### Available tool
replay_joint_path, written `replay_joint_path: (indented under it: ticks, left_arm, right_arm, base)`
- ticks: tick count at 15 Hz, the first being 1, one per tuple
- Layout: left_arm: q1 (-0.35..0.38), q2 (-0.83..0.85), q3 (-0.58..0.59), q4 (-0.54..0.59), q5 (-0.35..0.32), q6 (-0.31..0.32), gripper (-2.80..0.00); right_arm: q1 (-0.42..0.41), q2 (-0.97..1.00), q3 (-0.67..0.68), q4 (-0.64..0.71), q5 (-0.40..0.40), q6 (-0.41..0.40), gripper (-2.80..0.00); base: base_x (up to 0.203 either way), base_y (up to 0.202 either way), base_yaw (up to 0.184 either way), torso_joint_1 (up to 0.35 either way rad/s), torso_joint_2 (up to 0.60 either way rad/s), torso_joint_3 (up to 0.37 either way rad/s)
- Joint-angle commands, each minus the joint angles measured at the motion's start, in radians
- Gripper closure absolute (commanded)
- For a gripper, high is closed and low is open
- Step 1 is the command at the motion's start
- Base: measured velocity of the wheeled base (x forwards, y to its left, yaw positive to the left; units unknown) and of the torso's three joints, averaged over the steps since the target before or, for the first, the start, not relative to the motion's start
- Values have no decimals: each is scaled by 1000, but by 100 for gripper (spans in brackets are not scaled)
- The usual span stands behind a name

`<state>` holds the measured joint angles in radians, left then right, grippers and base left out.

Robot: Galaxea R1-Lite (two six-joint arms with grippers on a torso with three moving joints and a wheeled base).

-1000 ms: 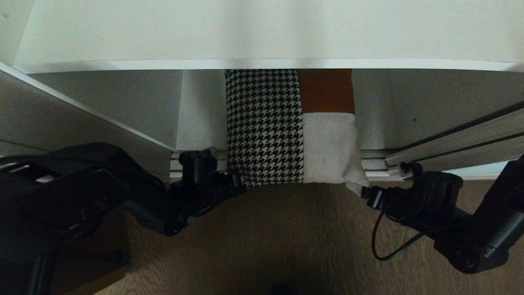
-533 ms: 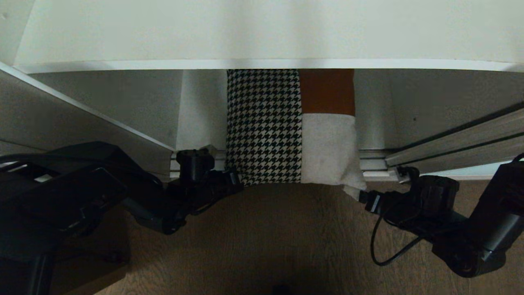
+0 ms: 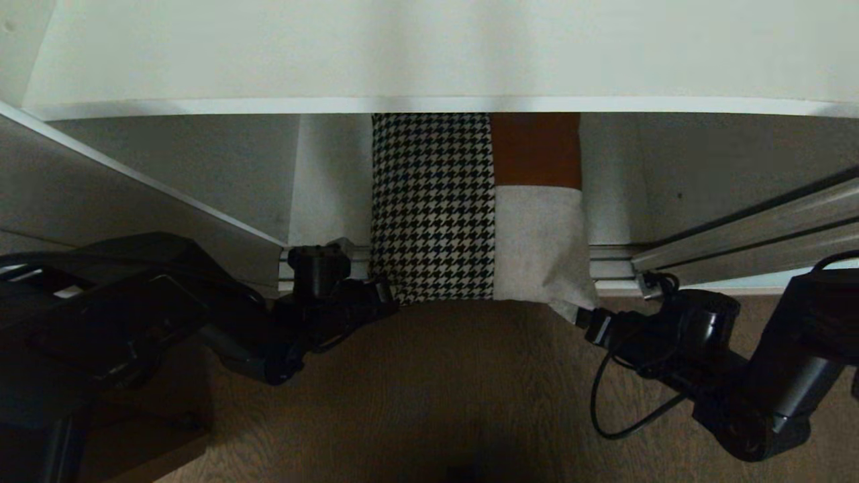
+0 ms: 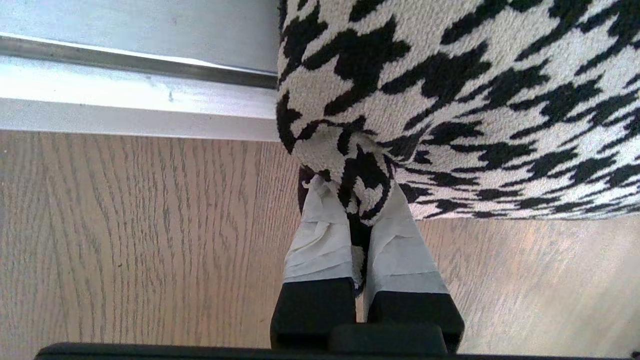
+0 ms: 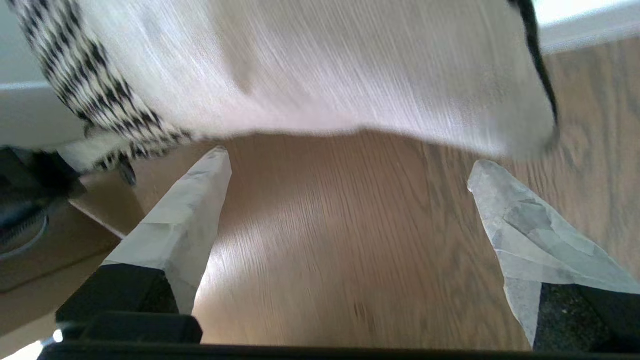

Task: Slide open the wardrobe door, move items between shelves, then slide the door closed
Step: Place the pillow on the higher shelf

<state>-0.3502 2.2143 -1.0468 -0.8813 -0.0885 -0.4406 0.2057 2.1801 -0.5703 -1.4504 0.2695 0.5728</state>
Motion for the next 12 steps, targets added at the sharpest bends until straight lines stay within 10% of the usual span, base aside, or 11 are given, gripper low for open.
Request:
replay_joint_path:
  ticks: [1,12]
  left_arm:
    - [0,-2,-2,-2,-2,-3,0]
    - [-1,-2,-2,4,-2,-3,0]
  right_arm:
    - [1,65,-10,-80,-1,2,-280]
    - [-27,99,-35,-80,-7,-30,-280]
  base:
    - [0,0,0,0,0,0]
    - [0,0,0,0,0,0]
